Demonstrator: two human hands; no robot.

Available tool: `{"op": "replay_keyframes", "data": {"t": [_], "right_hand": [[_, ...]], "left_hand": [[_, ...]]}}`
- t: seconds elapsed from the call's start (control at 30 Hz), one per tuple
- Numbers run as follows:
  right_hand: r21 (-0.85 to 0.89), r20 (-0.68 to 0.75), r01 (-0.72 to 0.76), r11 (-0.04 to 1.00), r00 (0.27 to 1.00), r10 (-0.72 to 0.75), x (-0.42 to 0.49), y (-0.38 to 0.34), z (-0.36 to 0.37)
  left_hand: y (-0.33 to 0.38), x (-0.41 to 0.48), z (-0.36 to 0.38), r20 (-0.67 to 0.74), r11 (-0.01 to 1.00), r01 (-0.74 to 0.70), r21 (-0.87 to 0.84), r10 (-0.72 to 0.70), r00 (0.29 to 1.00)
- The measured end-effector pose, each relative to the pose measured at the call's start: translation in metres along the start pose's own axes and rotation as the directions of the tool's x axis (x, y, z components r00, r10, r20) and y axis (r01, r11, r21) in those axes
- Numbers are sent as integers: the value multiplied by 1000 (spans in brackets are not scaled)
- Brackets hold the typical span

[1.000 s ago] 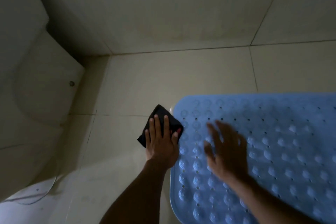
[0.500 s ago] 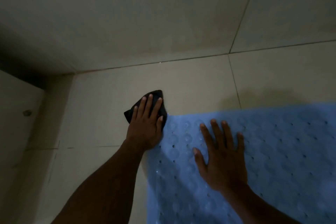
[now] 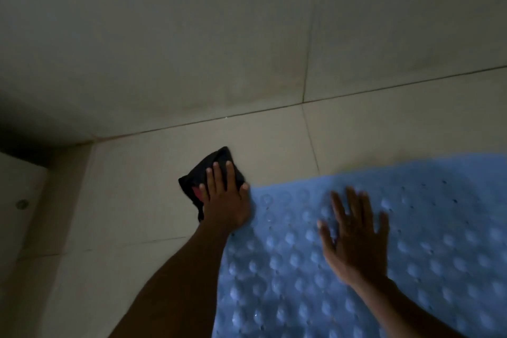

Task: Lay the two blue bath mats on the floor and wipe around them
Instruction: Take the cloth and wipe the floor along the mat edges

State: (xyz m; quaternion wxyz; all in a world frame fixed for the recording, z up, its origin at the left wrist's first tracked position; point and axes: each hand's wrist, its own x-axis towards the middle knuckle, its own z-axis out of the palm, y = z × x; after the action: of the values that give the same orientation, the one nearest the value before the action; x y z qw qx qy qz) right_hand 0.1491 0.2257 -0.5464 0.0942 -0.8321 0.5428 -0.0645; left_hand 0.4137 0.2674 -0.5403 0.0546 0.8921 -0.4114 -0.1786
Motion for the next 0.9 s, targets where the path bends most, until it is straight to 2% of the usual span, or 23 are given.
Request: {"op": "replay_keyframes", "data": {"t": [0.13, 0.2, 0.33, 0.4, 0.43, 0.5, 0.57, 0.73, 0.8, 0.83, 0.9], "right_hand": [[-83, 90, 19, 996, 996, -11, 1, 18, 4], [-80, 124, 11, 997, 992, -1, 1, 16, -1], [-80, 125, -1, 997, 992, 11, 2, 18, -3], [-72, 121, 2, 997, 993, 7, 1, 18, -1], [-77, 122, 10, 997, 993, -1, 1, 17, -1], [-75, 76, 14, 997, 997, -9, 0, 17, 1], [-81, 16, 18, 997, 1000, -17, -2, 18, 3], [-113, -54, 51, 992, 997, -57, -5, 19, 11], [-26, -124, 48, 999, 991, -51, -2, 12, 6], [34, -173, 88, 996, 982, -81, 6, 2, 1], [108, -200, 292, 950, 943, -267, 37, -33, -7]], "left_hand": [[51, 4, 18, 42, 982, -189, -7, 189, 981], [71, -2, 25, 31, 976, -218, -3, 218, 975], [71, -2, 17, 71, 953, -301, -17, 302, 951], [68, -19, 14, 12, 935, -347, -68, 349, 937], [69, -38, 19, -46, 941, -324, -95, 321, 946], [71, -92, 41, -130, 983, -155, -100, 141, 981], [76, -140, 69, -120, 996, 9, -92, -20, 993], [80, -155, 86, -181, 999, 53, -8, -54, 982], [79, -157, 83, -197, 999, 49, 12, -45, 979], [80, -157, 84, -198, 999, 45, 2, -44, 979], [80, -156, 85, -170, 999, 50, 5, -48, 984]]}}
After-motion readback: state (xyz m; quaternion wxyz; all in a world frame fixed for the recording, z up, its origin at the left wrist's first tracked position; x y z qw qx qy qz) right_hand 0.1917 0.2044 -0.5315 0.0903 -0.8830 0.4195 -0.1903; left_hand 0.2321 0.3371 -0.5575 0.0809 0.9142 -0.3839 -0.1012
